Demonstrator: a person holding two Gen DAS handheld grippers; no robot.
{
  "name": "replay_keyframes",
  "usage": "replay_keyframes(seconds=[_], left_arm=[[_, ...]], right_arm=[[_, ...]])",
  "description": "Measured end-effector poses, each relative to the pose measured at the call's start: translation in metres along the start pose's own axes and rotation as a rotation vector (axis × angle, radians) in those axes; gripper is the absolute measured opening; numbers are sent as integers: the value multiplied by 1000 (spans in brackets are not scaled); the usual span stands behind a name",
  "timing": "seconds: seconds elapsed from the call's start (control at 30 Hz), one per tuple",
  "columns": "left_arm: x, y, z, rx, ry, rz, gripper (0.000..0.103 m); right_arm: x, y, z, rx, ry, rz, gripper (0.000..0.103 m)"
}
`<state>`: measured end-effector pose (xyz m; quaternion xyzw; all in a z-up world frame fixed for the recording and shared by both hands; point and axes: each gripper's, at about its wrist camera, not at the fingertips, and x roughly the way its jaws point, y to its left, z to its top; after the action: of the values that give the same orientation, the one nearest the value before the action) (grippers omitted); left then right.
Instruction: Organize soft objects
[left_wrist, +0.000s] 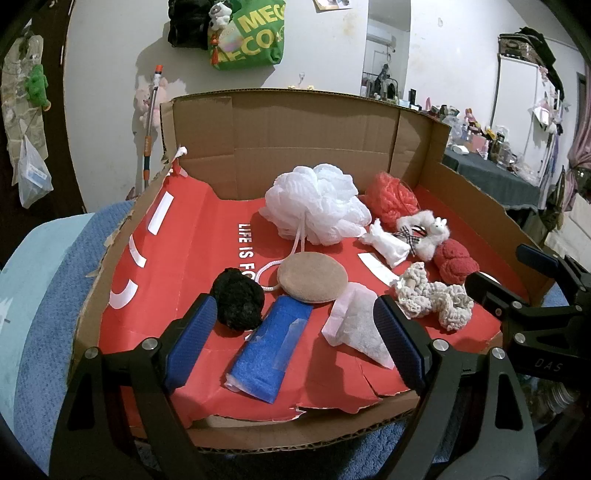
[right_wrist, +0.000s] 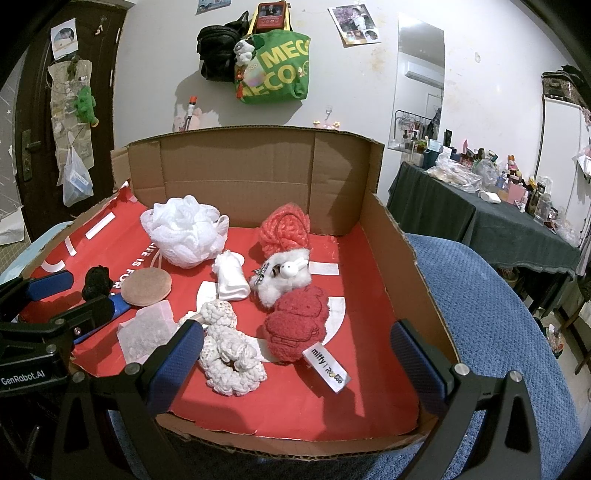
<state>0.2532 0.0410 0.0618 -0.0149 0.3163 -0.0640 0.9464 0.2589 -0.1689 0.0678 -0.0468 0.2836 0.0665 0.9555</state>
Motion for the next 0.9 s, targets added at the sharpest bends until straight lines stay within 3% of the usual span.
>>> replay_keyframes(seconds=[0.43, 0.53, 0.6, 0.7, 0.9], left_arm=[[-19, 4, 0, -29, -28, 8, 87], [-44, 0, 0, -10, -61, 39, 87], [-57, 0, 2, -12, -68, 33, 87], [-83, -1, 1, -33, -69, 6, 98], [-130, -14, -10, -27, -59, -31, 102]], right_arm=[[-17, -6, 3, 3, -19, -29, 103], [-39, -12, 7, 18, -37, -8, 103], [-57, -13, 10, 20, -48, 9, 103], [-92, -9, 12, -2, -87, 19, 103], [-146, 1, 2, -42, -90, 27, 103]])
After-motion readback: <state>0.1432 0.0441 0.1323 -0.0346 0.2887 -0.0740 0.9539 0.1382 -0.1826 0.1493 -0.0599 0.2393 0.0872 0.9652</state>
